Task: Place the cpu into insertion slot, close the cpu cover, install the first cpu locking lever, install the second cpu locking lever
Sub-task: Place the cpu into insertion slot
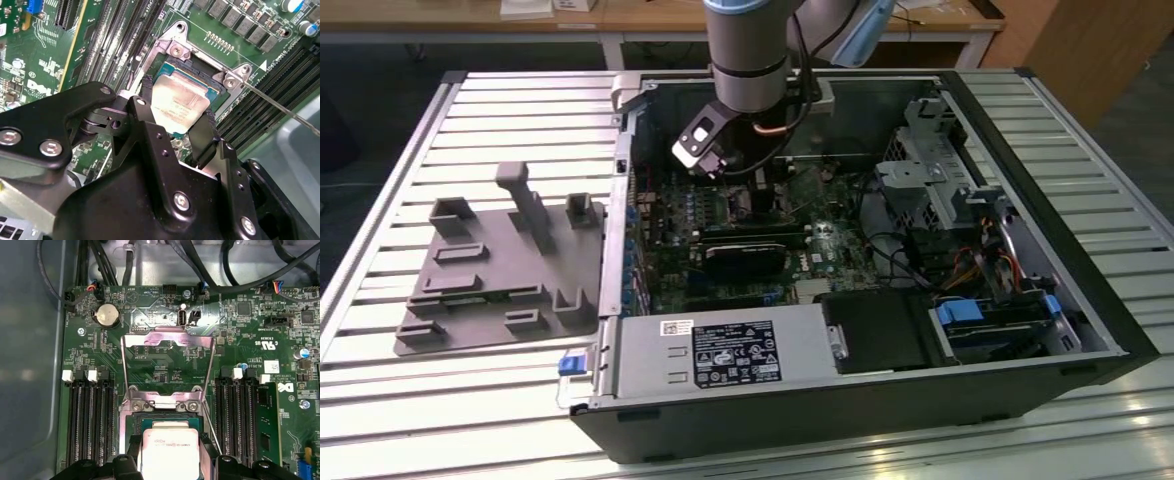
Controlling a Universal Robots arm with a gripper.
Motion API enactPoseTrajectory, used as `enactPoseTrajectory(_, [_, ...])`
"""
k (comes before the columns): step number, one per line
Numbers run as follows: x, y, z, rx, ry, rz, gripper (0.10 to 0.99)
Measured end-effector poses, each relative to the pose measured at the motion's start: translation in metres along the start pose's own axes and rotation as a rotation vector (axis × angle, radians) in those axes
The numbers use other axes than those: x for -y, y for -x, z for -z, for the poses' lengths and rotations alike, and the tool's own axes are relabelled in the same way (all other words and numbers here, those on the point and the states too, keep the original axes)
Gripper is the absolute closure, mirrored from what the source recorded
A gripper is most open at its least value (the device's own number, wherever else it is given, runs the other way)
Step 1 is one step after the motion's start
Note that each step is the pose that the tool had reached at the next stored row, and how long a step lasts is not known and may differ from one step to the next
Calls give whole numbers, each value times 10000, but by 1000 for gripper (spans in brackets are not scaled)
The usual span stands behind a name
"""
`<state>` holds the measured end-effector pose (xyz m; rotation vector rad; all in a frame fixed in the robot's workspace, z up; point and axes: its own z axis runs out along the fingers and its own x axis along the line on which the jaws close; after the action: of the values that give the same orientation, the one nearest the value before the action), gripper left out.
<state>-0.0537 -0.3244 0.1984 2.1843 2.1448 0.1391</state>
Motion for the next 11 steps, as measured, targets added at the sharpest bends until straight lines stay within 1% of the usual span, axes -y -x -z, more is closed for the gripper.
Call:
enactPoseTrajectory(7, [1, -2, -7, -3, 2, -1, 549])
enactPoseTrajectory(11, [2, -23, -12, -3, 1, -1, 549])
